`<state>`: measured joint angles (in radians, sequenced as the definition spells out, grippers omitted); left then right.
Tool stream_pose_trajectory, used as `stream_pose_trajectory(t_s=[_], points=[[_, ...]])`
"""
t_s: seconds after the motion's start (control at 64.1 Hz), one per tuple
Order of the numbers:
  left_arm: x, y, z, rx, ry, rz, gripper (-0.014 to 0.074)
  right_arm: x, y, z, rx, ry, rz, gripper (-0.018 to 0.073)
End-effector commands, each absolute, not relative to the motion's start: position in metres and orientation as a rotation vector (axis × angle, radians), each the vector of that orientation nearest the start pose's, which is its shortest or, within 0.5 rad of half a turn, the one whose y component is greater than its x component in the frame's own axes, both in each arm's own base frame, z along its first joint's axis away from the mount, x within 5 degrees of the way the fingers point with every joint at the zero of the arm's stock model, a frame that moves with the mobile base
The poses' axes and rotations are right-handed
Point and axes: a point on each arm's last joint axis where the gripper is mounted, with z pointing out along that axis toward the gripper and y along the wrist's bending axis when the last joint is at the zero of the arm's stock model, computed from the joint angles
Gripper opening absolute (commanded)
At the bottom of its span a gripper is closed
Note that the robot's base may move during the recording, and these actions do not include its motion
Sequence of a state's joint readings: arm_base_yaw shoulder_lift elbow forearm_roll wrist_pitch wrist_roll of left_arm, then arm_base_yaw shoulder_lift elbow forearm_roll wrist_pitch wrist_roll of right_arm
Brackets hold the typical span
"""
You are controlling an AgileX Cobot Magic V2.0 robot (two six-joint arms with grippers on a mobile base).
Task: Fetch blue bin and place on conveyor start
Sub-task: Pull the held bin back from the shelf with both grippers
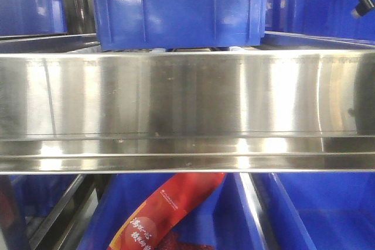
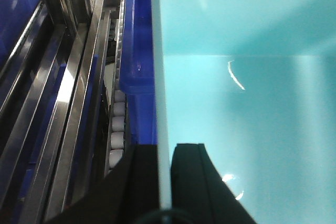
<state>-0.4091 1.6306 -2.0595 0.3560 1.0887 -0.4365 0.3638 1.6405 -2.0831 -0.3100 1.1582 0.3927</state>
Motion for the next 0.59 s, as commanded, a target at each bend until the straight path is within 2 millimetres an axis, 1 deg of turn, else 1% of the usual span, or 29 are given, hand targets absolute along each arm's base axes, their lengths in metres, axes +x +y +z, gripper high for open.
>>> stream_pose_trajectory(t_s=[0.0, 0.234, 0.578], points=[[0.314, -0.106, 0.512, -0.014, 2.02, -0.073, -0.0111, 0.319, 0.092, 0.509, 0.041, 2.084, 0.031, -0.0162], [0.314, -0.106, 0.512, -0.014, 2.02, -0.073, -0.0111, 0.309, 0.088, 0.518, 0.045, 2.05, 0.045, -0.0162], [0.314, -0.106, 0.512, -0.014, 2.02, -0.073, -0.0111, 0.309, 0.088, 0.519, 0.043, 2.044, 0.047, -0.0162]])
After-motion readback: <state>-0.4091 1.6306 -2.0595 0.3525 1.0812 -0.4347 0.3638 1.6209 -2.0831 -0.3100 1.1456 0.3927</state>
